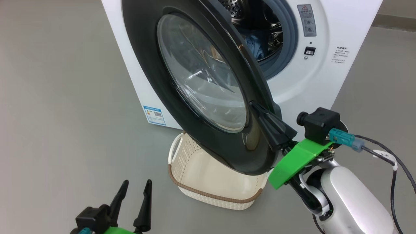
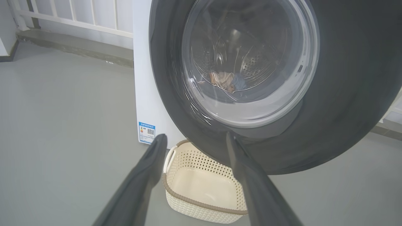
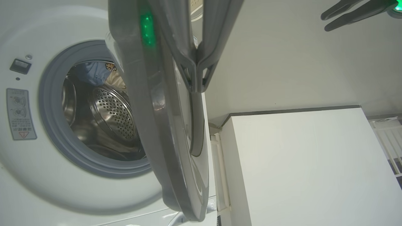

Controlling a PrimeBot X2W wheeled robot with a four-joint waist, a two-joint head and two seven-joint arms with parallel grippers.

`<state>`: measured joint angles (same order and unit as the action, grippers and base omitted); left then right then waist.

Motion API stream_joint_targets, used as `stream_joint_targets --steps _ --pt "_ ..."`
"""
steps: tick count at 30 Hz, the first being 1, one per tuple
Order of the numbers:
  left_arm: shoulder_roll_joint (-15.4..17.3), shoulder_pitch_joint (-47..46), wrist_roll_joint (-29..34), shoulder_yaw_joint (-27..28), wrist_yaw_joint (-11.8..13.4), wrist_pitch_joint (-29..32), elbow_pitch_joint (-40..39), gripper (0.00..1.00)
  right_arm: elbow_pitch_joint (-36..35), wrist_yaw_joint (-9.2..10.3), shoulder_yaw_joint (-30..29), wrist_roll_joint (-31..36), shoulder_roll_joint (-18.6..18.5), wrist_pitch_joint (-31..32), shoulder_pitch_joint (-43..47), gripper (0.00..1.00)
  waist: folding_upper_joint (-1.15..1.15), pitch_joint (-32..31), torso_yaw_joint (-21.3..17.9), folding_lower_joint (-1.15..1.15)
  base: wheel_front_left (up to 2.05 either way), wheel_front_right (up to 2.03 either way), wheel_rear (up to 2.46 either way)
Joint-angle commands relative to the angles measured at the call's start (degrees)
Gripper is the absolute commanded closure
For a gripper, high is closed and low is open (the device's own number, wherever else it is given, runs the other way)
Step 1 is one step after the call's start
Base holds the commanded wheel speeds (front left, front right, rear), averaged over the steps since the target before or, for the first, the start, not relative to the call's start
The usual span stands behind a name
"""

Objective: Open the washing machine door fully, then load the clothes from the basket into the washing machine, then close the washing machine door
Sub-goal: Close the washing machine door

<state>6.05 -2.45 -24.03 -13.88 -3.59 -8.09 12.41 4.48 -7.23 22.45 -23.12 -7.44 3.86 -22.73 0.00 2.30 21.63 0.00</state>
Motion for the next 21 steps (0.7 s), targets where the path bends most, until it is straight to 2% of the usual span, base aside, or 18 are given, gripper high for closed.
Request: stream_joint_targets --steps 1,15,21 --pt "0.1 -2.8 -0.4 1.5 -0.2 -0.8 -0.9 0.0 -1.0 -0.25 1.0 -0.4 0.6 -0.6 -2.3 1.0 0.0 0.3 0.2 0.0 0.0 0.0 0.0" --pt "-0.4 -4.8 -1.0 0.3 -0.4 -2.0 0.4 0.0 4.6 -0.25 1.3 -1.6 0.8 -1.6 -6.4 1.0 0.0 2.4 0.8 0.0 0.0 0.0 0.0" --pt "-0.7 -5.3 -1.3 -0.1 -0.3 -2.6 1.0 0.0 6.8 -0.25 -1.0 -1.6 -0.1 -1.9 -7.8 1.0 0.0 3.4 0.8 0.0 0.0 0.0 0.0"
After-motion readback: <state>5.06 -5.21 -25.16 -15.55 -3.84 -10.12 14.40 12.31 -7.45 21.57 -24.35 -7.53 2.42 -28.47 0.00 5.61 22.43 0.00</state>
